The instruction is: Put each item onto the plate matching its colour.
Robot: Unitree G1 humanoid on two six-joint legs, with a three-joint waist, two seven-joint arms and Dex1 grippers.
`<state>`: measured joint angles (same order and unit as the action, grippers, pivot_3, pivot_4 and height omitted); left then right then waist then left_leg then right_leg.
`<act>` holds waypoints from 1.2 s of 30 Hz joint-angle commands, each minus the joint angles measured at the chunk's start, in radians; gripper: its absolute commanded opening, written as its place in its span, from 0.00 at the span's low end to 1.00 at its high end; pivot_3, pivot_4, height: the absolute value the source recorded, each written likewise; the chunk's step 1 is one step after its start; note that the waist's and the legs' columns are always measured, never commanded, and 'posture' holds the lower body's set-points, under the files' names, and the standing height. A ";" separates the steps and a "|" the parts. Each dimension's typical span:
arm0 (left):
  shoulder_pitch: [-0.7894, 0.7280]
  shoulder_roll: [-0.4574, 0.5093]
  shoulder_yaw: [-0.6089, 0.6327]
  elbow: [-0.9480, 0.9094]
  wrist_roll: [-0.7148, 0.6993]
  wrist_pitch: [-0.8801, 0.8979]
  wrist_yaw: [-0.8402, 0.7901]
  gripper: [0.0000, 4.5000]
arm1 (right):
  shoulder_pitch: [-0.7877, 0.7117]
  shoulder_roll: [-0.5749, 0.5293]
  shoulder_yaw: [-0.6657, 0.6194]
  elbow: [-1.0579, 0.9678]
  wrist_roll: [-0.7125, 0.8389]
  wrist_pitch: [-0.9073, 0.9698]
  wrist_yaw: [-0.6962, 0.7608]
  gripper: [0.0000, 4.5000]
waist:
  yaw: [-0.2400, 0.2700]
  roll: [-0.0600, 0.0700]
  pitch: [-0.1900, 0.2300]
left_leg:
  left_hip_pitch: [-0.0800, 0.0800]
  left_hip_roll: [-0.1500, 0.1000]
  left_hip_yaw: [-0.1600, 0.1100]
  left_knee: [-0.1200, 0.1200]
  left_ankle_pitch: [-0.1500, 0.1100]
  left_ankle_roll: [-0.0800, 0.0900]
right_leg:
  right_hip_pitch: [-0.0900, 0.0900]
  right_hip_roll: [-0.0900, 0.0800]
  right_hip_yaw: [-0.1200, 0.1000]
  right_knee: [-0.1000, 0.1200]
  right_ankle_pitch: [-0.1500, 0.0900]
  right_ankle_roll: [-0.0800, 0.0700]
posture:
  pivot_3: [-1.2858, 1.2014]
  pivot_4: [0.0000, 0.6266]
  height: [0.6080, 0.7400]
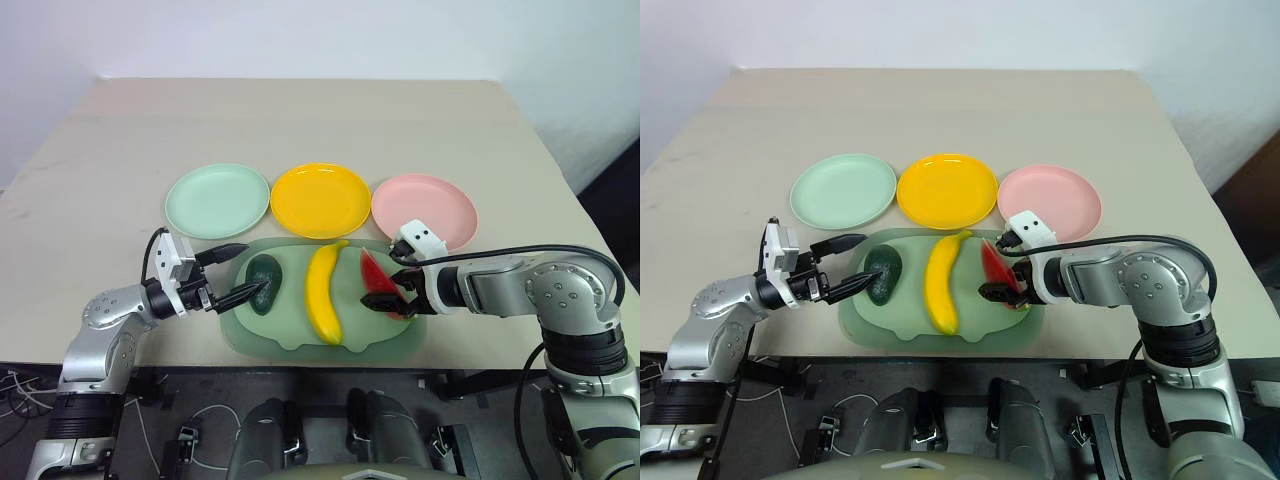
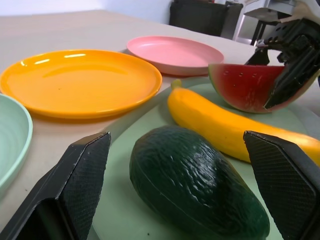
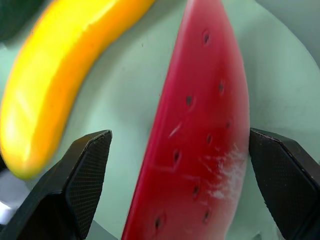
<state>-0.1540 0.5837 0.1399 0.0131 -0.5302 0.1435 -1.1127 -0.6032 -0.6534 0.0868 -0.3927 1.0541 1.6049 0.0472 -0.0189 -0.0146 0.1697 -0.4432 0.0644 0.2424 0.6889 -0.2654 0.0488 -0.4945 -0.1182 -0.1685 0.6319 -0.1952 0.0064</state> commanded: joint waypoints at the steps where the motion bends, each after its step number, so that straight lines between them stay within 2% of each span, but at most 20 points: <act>1: 0.004 0.009 0.031 -0.005 -0.001 -0.027 -0.002 1.00 | -0.015 -0.031 0.074 -0.023 -0.062 0.010 0.034 0.79 | 0.001 0.000 0.000 | 0.000 0.000 0.000 0.000 0.000 0.000 | 0.000 0.000 0.000 0.000 0.000 0.000 | 0.52 0.24 0.67; 4: 0.012 0.012 0.035 -0.010 -0.005 -0.027 0.001 1.00 | -0.026 -0.027 0.086 -0.027 -0.098 0.010 0.072 0.58 | 0.001 0.000 0.000 | 0.000 0.000 0.000 0.000 0.000 0.000 | 0.000 0.000 0.000 0.000 0.000 0.000 | 0.52 0.24 0.67; 5: 0.014 0.012 0.037 -0.011 -0.006 -0.026 0.001 1.00 | -0.030 -0.027 0.089 -0.026 -0.106 0.010 0.084 0.54 | 0.001 0.000 0.000 | 0.000 0.000 0.000 0.000 0.000 0.000 | 0.000 0.000 0.000 0.000 0.000 0.000 | 0.52 0.24 0.67; 11: 0.024 0.011 0.043 -0.019 -0.005 -0.028 0.009 1.00 | -0.049 -0.034 0.073 -0.035 -0.136 0.009 0.171 0.54 | 0.001 0.000 0.000 | 0.000 0.000 0.000 0.000 0.000 0.000 | 0.000 0.000 0.000 0.000 0.000 0.000 | 0.52 0.24 0.67; 16: 0.028 0.015 0.057 -0.028 -0.009 -0.027 0.019 1.00 | -0.131 -0.024 -0.117 -0.006 -0.122 -0.062 0.250 0.54 | 0.001 0.000 0.000 | -0.001 0.000 0.001 0.000 0.000 0.000 | -0.002 0.000 0.000 -0.001 0.000 0.000 | 0.52 0.24 0.67; 20: 0.032 0.012 0.067 -0.046 -0.011 -0.023 0.031 1.00 | -0.205 -0.052 -0.146 0.120 -0.204 -0.142 0.280 0.54 | -0.001 0.000 0.000 | -0.001 0.000 0.001 -0.001 0.000 0.000 | -0.002 0.000 0.000 -0.001 0.000 0.000 | 0.52 0.24 0.67; 25: 0.039 0.013 0.073 -0.061 -0.014 -0.018 0.043 1.00 | -0.255 -0.085 -0.046 0.322 -0.364 -0.307 0.356 0.54 | 0.000 0.000 0.000 | -0.001 0.000 0.002 -0.002 0.000 0.000 | -0.002 0.000 0.000 -0.001 0.000 0.000 | 0.52 0.24 0.67; 29: 0.051 0.012 0.078 -0.082 -0.015 -0.014 0.055 1.00 | -0.338 -0.036 0.057 0.630 -0.555 -0.515 0.390 0.54 | -0.011 0.000 0.000 | -0.001 0.000 0.003 -0.003 0.001 -0.001 | -0.003 0.000 0.001 0.000 0.000 0.000 | 0.52 0.24 0.67; 36: 0.057 0.015 0.085 -0.105 -0.017 -0.004 0.070 1.00 | -0.449 0.060 0.087 0.978 -0.713 -0.686 0.467 0.54 | -0.028 0.001 0.001 | -0.001 0.000 0.004 -0.004 0.001 -0.002 | -0.004 0.001 0.000 0.001 0.002 0.004 | 0.52 0.24 0.67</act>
<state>-0.0962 0.5873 0.2038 -0.0539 -0.5336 0.1434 -1.0447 -1.0055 -0.5965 0.1844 0.5497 0.3738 0.9654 0.4925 -0.0466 -0.0138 0.1702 -0.4441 0.0645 0.2460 0.6847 -0.2638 0.0467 -0.4986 -0.1175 -0.1680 0.6334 -0.1933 0.0103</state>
